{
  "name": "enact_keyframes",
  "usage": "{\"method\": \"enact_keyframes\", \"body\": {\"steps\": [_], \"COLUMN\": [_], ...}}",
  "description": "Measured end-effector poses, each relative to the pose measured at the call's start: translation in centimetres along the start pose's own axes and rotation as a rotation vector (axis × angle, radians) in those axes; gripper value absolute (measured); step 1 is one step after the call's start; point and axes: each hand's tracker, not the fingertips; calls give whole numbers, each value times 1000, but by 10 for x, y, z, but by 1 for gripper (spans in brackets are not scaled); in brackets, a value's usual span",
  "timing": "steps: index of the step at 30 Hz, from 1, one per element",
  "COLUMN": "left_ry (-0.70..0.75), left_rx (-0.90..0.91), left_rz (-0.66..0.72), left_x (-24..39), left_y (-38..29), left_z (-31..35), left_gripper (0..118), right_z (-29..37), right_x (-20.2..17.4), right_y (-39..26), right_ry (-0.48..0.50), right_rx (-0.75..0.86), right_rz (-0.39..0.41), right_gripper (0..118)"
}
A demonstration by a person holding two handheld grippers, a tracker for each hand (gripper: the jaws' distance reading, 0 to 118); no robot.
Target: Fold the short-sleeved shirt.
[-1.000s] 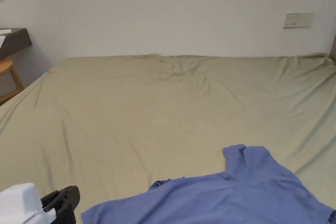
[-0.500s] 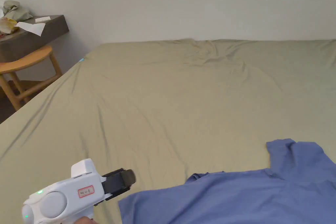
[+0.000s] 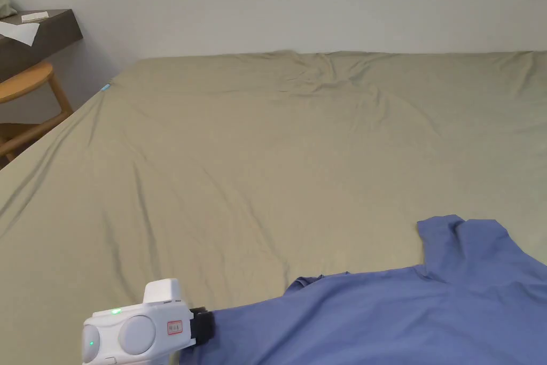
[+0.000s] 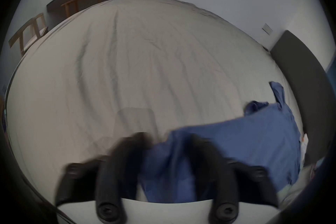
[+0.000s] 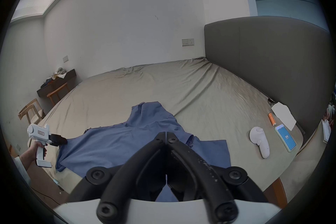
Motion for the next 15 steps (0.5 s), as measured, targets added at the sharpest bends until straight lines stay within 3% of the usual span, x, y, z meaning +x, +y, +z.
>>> {"method": "enact_keyframes", "body": {"steps": [1,4,8,12,15], "left_ry": [-35,-69,-39,-145,-137], "left_rx": [8,-52,35,76,152], "left_rz": [8,10,29,162,121], "left_x": [2,9,1,-3,-4], "left_y": [-6,-18,-19,-4,8], "left_z": [5,5,11,31,41], "left_gripper": [6,4,3,3,3], "right_z": [0,-5,-26,-77,-135], "right_x": [0,-2,-11,-11,-7], "right_y": [-1,-1,2,21,40], "right_ry": [-1,3,15,2,6], "right_rx": [1,-2,-5,-2,-27], "right_rz": [1,0,11,92,118], "right_gripper": [1,1,1,1,1]}}
